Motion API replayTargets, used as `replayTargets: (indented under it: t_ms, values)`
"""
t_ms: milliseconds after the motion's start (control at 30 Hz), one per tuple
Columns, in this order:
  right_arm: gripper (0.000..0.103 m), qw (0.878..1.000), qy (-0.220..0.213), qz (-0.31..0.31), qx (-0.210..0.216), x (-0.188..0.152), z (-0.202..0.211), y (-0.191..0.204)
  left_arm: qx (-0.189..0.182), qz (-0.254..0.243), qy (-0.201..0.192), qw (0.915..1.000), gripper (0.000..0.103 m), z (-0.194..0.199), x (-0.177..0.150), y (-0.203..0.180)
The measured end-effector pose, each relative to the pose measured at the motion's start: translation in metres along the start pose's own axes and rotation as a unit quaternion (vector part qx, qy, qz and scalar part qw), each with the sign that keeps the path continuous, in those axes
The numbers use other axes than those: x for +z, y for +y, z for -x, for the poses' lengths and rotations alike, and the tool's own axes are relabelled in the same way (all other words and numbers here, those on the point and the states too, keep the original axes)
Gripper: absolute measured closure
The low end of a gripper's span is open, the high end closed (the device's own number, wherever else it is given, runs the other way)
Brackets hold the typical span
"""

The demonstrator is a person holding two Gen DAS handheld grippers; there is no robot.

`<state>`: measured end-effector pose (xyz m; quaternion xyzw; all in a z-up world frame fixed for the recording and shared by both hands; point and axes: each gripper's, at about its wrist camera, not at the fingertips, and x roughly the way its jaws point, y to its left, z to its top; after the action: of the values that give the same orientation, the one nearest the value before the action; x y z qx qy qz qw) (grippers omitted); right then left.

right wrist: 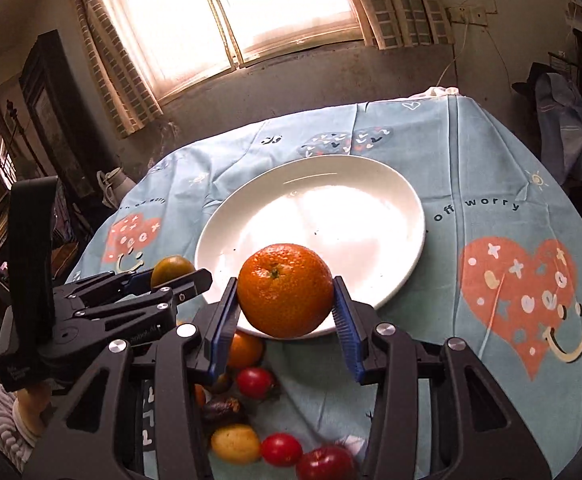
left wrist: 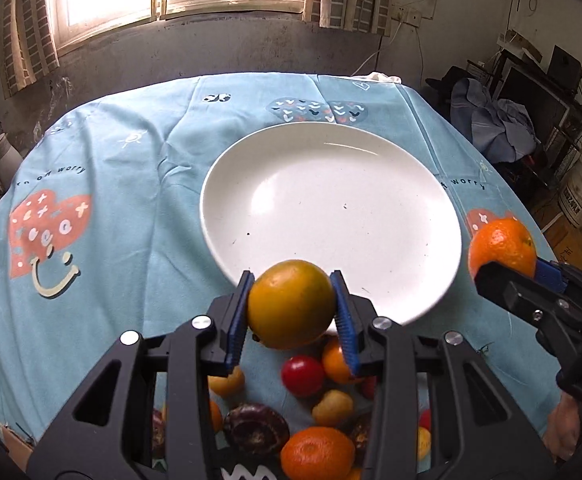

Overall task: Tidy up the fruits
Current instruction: 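Carry both fruits onto the white plate and open both tools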

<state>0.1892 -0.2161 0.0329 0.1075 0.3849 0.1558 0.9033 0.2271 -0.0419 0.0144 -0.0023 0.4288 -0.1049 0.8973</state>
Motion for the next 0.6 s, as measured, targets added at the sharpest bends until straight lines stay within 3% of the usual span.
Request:
replayTargets:
  t_ms: [167,267,333,467,600]
  values:
    - [0.056,1.000,0.006,-0.013,-0.020,0.006,-0.036,-0.013,0.000,-0.002,0.008,1.0000,0.062,-0.030,0.010,0.001]
    - [0.054,0.999,0.024,0.001,-0.030,0.006,-0.050,-0.013,0.004,0.008,-0.008,0.9999,0.033,-0.035,0.014,0.004]
    - [0.033,0.999,0.013,0.005,-0.034,0.005,-0.049,-0.010,0.010,0.004,-0.013,0.9999,0.032,-0.036,0.015,0.002]
    - [0.033,0.999,-0.010,0.005,-0.032,0.008,-0.038,-0.012,0.022,0.007,-0.002,0.9997,0.031,-0.037,0.010,0.005]
    - [0.033,0.999,-0.028,-0.019,-0.010,0.005,-0.012,-0.016,0.035,0.018,-0.014,0.9991,0.028,-0.011,-0.003,0.016]
